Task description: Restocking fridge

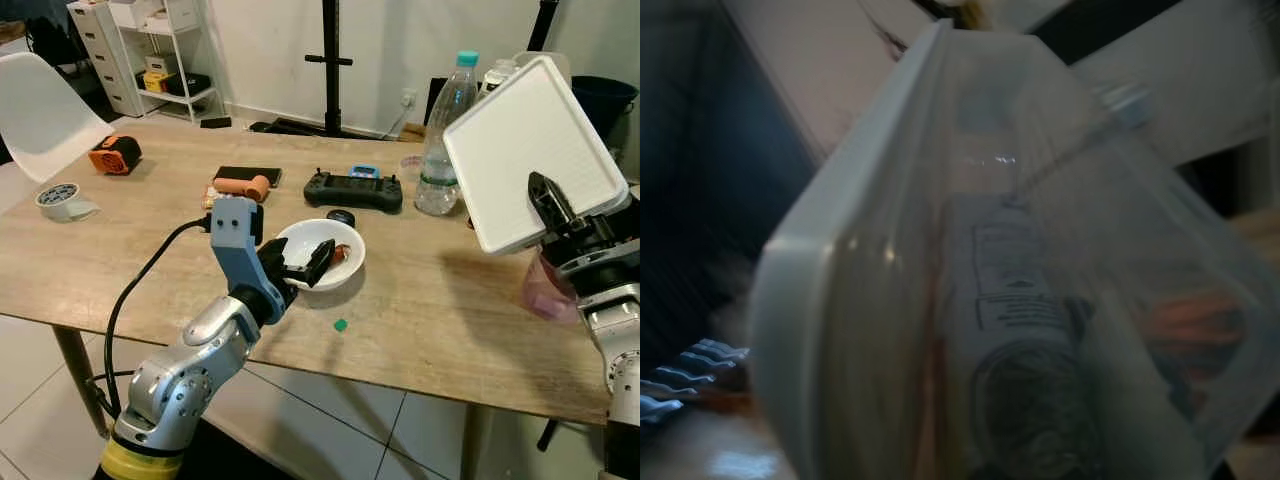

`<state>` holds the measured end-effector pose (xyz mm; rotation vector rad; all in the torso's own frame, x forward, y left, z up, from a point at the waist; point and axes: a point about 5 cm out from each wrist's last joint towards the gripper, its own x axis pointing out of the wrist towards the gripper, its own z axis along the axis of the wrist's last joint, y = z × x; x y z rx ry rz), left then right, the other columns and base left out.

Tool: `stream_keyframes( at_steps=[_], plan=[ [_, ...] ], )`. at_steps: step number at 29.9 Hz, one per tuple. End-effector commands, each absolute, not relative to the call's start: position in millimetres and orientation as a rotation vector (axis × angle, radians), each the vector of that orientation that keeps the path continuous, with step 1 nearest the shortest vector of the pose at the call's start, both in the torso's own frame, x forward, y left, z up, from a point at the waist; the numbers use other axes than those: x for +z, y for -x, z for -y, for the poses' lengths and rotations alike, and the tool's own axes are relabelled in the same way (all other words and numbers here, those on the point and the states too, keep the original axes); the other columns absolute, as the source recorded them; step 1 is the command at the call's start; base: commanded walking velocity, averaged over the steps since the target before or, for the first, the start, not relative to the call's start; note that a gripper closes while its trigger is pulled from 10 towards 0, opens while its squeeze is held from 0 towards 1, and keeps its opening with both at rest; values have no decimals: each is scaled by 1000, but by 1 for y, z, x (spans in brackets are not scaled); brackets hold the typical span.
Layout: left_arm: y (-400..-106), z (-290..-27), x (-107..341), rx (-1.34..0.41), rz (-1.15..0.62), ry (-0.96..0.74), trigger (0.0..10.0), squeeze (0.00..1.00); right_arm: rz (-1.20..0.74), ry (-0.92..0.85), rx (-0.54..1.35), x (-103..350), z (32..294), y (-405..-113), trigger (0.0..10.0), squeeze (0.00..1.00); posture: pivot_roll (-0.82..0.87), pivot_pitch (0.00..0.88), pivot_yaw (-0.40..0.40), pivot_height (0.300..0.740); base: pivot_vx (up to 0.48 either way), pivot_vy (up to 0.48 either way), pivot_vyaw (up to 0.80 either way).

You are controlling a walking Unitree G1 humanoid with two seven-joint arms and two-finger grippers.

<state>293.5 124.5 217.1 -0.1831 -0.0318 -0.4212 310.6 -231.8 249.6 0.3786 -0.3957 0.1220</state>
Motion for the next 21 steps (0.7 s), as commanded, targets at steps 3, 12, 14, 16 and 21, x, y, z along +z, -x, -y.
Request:
stream_keyframes(
  at_steps=[3,12,14,16,21],
  plan=[
    [-297,-131,208,-323,51,77,10000,0,436,-142,8,251,220,-311,10000,0,-65,94,40,740,0,0,0],
    [-310,-147,204,-150,64,-10,10000,0,499,127,-16,243,173,-303,10000,0,-57,96,26,740,0,0,0],
    [-311,-151,204,-129,56,-12,10000,0,509,150,-23,243,172,-302,10000,0,-57,95,19,740,0,0,0],
    [-314,-159,207,-77,63,3,10000,0,535,188,-64,246,174,-302,10000,0,-58,95,20,740,0,0,0],
    [-317,-167,207,10,99,-72,10000,0,561,209,-127,250,180,-305,10000,0,-59,92,24,740,0,0,0]
  ],
)
